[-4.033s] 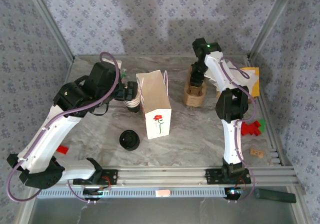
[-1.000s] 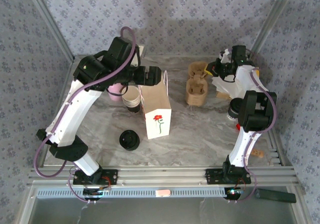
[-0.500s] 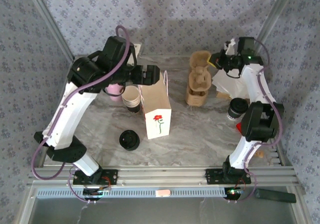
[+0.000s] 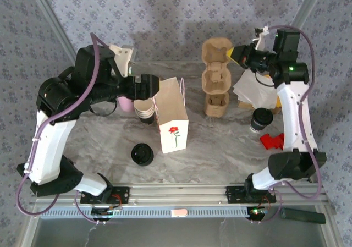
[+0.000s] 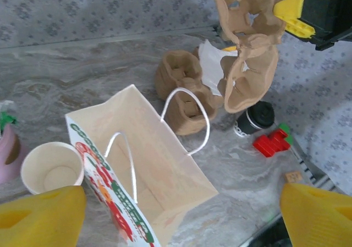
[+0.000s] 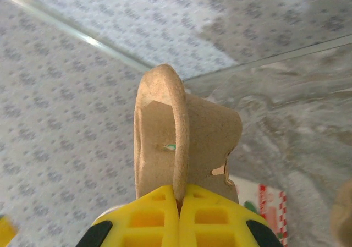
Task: Pack the takeout coffee
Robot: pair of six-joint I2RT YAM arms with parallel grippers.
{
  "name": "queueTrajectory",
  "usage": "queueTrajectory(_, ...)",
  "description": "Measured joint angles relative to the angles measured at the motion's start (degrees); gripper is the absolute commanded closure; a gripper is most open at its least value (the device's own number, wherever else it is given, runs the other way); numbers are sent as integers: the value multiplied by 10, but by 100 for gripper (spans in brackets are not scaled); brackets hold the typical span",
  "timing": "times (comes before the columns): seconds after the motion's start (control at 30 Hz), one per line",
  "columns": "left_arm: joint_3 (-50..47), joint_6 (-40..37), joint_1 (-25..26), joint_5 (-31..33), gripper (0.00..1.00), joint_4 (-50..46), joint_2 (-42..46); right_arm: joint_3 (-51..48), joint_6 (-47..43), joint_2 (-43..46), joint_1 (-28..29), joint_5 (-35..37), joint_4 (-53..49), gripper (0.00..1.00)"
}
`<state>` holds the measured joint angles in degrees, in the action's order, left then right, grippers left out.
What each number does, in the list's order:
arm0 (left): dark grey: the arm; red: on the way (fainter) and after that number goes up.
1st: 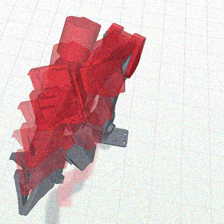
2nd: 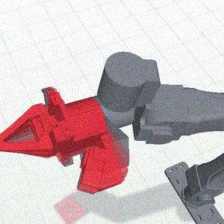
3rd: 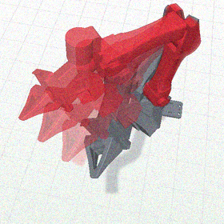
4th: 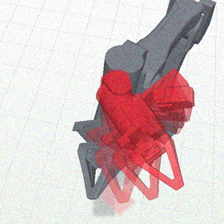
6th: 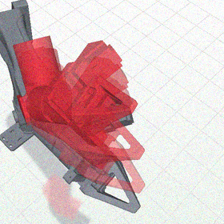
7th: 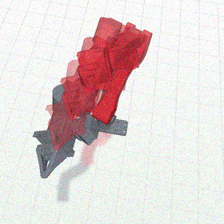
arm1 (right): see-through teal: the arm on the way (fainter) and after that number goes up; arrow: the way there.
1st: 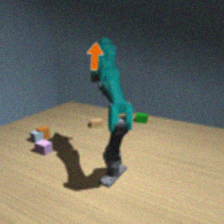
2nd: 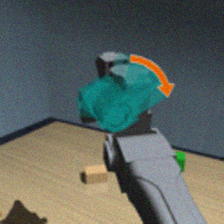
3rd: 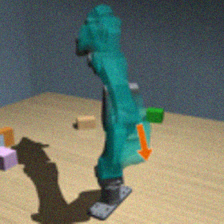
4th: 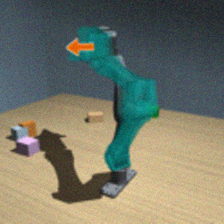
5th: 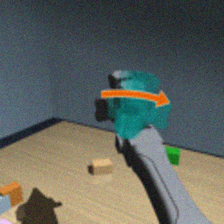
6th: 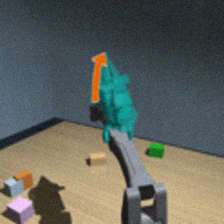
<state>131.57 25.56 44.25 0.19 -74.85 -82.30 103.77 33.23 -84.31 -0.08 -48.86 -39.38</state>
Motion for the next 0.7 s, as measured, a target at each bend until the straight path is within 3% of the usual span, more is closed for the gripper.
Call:
queueTrajectory(0.37, -13, 21, -23, -162, 22, 52, -31, -42, 8, 124, 132, -30, -29, 100)
queueTrajectory(0.7, -92, 60, -40, -284, 33, 150, -33, -96, 54, 136, 154, -30, -2, 100)
